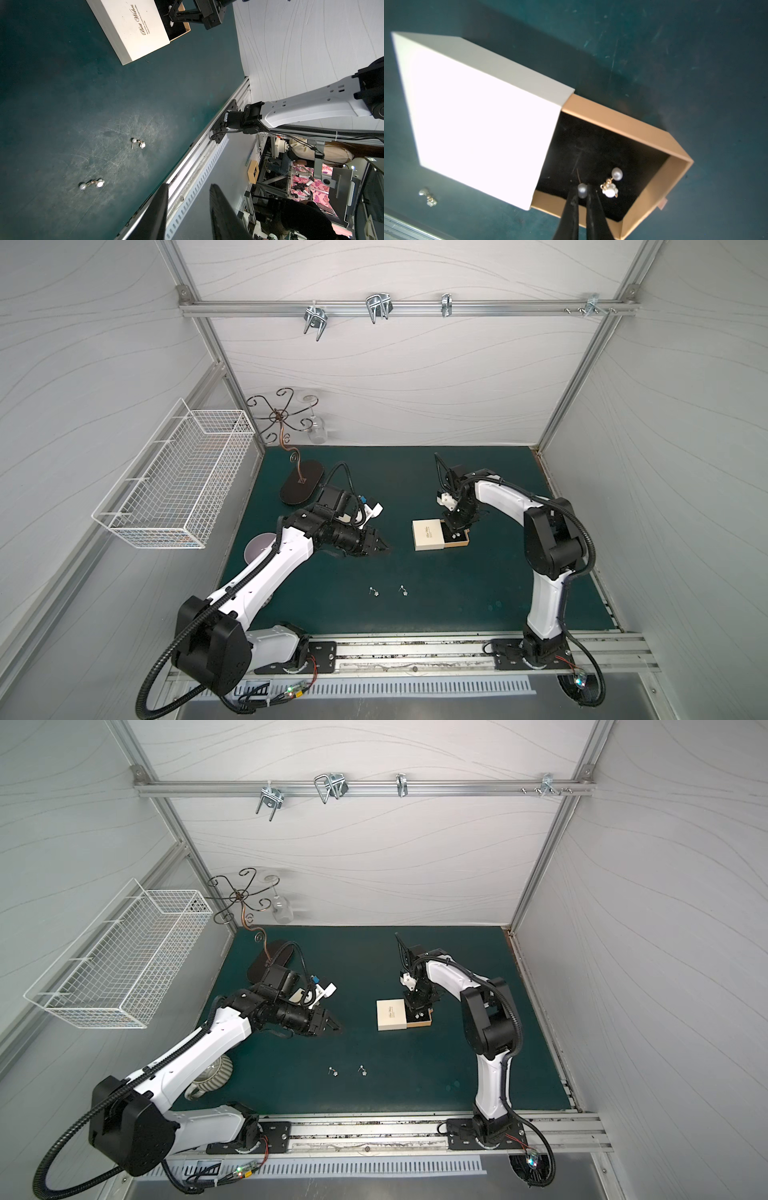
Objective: Place the earrings into the drawer-style jewelry box
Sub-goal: Insert the earring into the inner lining.
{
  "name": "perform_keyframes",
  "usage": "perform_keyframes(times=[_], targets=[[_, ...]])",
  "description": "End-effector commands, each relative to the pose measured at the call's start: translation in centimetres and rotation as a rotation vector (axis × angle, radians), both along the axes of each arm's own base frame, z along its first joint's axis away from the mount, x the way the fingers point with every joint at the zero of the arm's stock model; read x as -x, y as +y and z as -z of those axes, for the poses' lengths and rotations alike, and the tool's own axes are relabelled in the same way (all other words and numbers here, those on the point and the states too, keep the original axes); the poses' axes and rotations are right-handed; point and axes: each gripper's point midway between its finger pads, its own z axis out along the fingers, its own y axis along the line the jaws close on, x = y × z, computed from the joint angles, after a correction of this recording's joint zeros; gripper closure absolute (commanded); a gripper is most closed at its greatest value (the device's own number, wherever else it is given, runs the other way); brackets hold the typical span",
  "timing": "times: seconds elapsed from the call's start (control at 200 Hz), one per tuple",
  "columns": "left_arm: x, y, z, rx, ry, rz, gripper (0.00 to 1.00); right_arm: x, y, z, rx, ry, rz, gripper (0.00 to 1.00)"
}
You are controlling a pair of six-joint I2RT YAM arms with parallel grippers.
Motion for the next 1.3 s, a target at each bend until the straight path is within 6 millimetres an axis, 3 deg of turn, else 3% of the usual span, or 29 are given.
perform_keyframes(times=[0.0,1.291], targets=[[-0.4,-0.2,-0.7,0.023,-0.052,0.018,0.63,0.0,-0.3,0.0,0.015,0.019,-0.013,0.92],[-0.4,-0.4,-0.8,0.037,-0.047,0.027,0.63,-0.7,0.2,1.0,0.035,0.045,-0.028,0.94]])
